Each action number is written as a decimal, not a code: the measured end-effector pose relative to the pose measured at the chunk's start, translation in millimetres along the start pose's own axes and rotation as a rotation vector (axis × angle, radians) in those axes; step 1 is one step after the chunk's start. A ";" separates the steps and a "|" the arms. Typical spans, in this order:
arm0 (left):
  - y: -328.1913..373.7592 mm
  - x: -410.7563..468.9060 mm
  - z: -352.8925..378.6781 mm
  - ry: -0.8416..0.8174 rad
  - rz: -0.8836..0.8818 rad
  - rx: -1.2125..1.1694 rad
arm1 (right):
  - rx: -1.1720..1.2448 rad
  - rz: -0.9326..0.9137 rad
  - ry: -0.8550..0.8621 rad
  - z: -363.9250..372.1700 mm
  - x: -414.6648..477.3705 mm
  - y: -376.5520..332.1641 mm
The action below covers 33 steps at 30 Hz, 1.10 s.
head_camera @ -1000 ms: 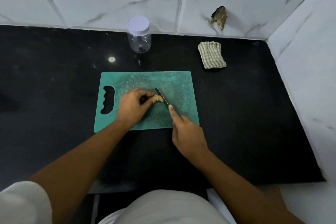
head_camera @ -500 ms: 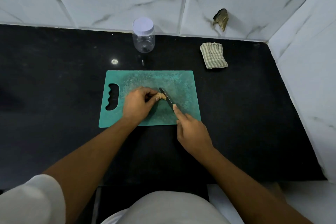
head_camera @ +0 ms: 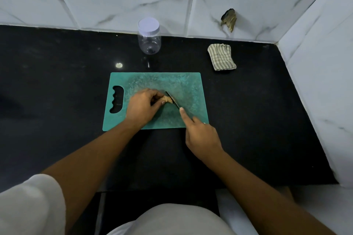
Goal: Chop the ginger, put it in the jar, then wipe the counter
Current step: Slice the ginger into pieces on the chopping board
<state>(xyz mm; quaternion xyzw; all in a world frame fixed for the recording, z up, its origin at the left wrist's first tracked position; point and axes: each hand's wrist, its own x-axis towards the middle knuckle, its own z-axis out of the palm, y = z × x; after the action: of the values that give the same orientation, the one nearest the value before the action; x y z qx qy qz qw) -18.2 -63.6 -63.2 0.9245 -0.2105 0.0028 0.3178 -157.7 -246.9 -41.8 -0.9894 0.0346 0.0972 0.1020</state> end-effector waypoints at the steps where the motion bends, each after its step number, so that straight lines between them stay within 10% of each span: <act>1: 0.9 -0.6 -0.6 0.001 0.013 0.012 | 0.032 0.007 0.006 0.0 2.3 -3.6; 13: 2.0 1.5 -11.8 -0.045 0.039 0.053 | 0.690 0.109 0.147 3.3 3.4 18.6; 33: 10.2 14.7 -14.2 -0.106 -0.329 -0.251 | 0.615 0.067 0.152 -7.2 3.9 8.5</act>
<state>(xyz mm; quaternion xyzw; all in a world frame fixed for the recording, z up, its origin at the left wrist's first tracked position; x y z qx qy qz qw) -7.0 -68.2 -43.8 0.8984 -0.0719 -0.1239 0.4151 -153.3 -256.9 -37.3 -0.9150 0.1022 0.0112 0.3902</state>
